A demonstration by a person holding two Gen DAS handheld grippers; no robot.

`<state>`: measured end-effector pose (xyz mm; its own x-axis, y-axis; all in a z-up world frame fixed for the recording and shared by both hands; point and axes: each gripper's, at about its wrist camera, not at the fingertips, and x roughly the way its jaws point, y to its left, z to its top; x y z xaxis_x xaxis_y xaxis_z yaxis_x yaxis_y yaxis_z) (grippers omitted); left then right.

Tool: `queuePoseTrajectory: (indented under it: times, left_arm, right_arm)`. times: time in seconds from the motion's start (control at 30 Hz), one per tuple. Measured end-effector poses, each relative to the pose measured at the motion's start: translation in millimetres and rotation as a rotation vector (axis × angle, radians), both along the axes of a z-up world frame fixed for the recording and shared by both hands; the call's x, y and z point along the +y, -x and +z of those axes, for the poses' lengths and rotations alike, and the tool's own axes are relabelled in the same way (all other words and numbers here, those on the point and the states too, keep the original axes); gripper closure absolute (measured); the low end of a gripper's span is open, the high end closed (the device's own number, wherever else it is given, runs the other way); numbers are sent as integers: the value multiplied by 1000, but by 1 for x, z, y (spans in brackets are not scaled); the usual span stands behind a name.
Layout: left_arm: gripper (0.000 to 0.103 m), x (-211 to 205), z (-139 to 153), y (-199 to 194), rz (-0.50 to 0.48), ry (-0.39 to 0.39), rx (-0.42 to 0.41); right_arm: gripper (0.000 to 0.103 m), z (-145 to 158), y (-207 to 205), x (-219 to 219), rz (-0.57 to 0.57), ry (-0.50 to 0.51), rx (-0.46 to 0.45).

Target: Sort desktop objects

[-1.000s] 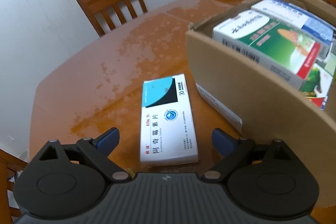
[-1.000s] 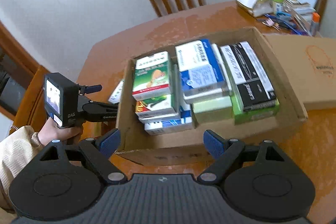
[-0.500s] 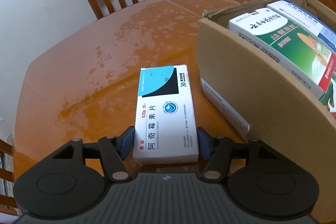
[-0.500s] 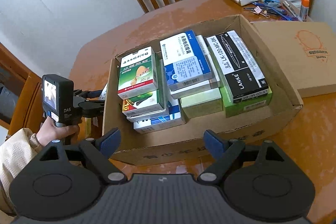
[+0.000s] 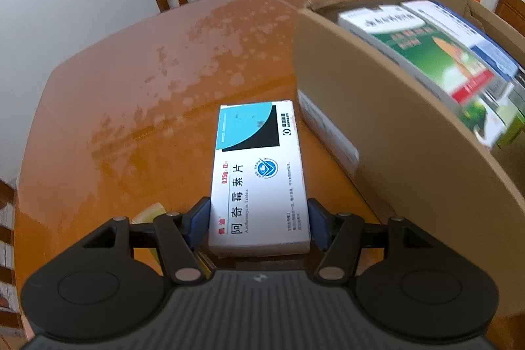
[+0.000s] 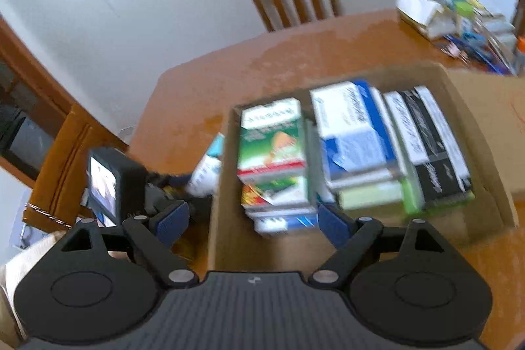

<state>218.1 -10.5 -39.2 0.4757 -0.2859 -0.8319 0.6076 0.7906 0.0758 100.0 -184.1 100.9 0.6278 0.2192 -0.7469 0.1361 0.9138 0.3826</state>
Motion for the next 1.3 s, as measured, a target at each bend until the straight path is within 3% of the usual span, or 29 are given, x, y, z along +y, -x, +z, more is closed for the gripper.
queuePoseTrajectory:
  times: [0.6,0.93,1.13,1.3]
  left_arm:
    - [42,42,11,89,87,73,40]
    - [42,62,12,135,137,73,51]
    - [42,68,7,149,182,87,66]
    - [42,72,7,158,225,94,59]
  right_arm:
    - [13,3,-53,62,144,-59,24]
    - [13,-26,-56,117,263,-126,156]
    - [13,-50,-56,150,310,-93,268]
    - [13,-58,-51,153,330,-88,305]
